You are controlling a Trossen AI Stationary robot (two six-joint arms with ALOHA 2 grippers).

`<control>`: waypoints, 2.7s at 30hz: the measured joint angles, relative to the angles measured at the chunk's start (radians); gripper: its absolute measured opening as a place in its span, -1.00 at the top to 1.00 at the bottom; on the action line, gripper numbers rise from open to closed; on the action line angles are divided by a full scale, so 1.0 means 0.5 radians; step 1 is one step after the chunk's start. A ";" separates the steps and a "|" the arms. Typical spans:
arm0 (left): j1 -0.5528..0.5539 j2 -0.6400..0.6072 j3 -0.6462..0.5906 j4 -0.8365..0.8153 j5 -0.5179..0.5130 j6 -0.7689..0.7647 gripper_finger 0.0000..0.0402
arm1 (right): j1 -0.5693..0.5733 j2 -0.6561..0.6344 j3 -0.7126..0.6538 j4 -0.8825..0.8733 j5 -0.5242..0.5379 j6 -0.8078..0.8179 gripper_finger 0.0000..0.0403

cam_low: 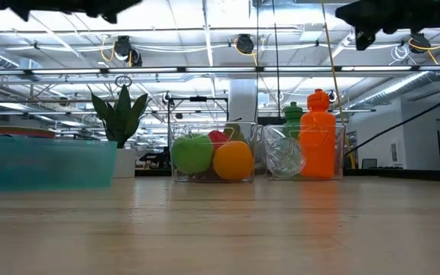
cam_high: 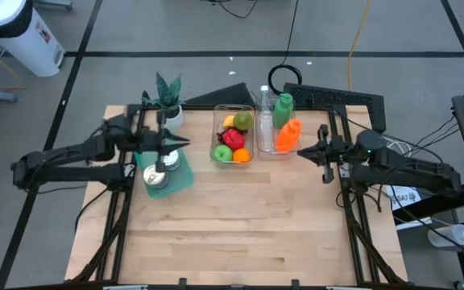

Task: Pick & Place Food Item
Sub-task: Return to Home Position

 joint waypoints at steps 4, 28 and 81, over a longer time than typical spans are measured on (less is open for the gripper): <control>0.027 -0.300 -0.240 0.187 0.156 -0.064 0.75 | -0.024 -0.246 -0.144 0.006 -0.001 0.019 1.00; 0.135 -1.191 -0.978 0.321 0.219 -0.596 0.75 | -0.053 -0.652 -0.786 0.231 0.064 0.249 1.00; -0.198 -1.237 -1.252 0.007 -0.152 -0.577 0.75 | -0.030 -0.646 -0.948 0.249 0.354 0.179 1.00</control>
